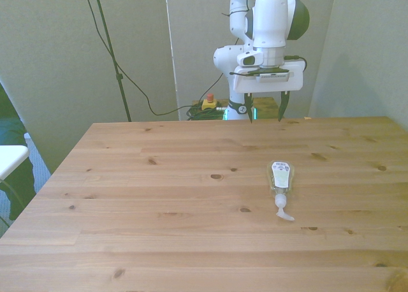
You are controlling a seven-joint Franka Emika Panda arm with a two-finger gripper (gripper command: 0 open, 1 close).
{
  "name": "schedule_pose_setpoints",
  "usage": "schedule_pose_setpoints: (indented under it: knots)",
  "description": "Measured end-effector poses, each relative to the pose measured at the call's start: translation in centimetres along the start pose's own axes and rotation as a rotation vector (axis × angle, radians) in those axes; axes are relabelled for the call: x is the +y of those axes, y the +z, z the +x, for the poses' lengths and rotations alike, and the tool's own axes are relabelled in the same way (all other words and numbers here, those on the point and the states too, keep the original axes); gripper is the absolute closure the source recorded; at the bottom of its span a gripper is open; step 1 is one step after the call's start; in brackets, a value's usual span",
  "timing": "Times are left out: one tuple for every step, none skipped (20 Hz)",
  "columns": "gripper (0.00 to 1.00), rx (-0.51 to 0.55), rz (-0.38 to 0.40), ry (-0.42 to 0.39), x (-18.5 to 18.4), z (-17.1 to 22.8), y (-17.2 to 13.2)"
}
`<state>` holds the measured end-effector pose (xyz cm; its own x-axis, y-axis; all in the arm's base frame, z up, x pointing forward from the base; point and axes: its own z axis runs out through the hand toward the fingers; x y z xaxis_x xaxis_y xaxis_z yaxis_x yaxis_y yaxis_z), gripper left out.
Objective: Stand the sanitizer
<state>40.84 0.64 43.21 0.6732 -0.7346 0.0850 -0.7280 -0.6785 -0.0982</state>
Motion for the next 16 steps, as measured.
schedule_pose_setpoints:
  knots:
    - [0.0, -0.001, 0.0, 0.0, 0.0, 0.0, 0.0]
    - [0.0, 0.0, -0.002, -0.002, 0.0, 0.0, 0.1]
    - [0.0, 0.002, -0.001, -0.002, -0.1, 0.1, 0.0]
    - [0.0, 0.005, 0.002, 0.0, -0.3, 0.3, -0.2]
    - [0.0, 0.012, 0.01, 0.004, -0.6, 0.6, -0.7]
    - [0.0, 0.019, 0.019, 0.01, -0.8, 1.0, -1.1]
    - [0.0, 0.027, 0.028, 0.018, -1.2, 1.5, -1.5]
    - [0.0, 0.036, 0.037, 0.028, -1.6, 2.1, -1.8]
    - [0.0, 0.046, 0.046, 0.038, -2.1, 2.6, -2.1]
    - [0.0, 0.056, 0.053, 0.049, -2.7, 3.1, -2.3]
    - [0.0, 0.068, 0.057, 0.06, -3.3, 3.7, -2.3]
    - [0.0, 0.084, 0.062, 0.073, -4.1, 4.3, -2.3]
    - [0.0, 0.098, 0.064, 0.086, -4.8, 5.0, -2.1]
    - [0.0, 0.114, 0.064, 0.101, -5.7, 5.7, -1.7]
    - [0.0, 0.125, 0.062, 0.115, -6.6, 6.5, -1.3]
    - [0.0, 0.135, 0.059, 0.129, -7.4, 7.3, -0.7]
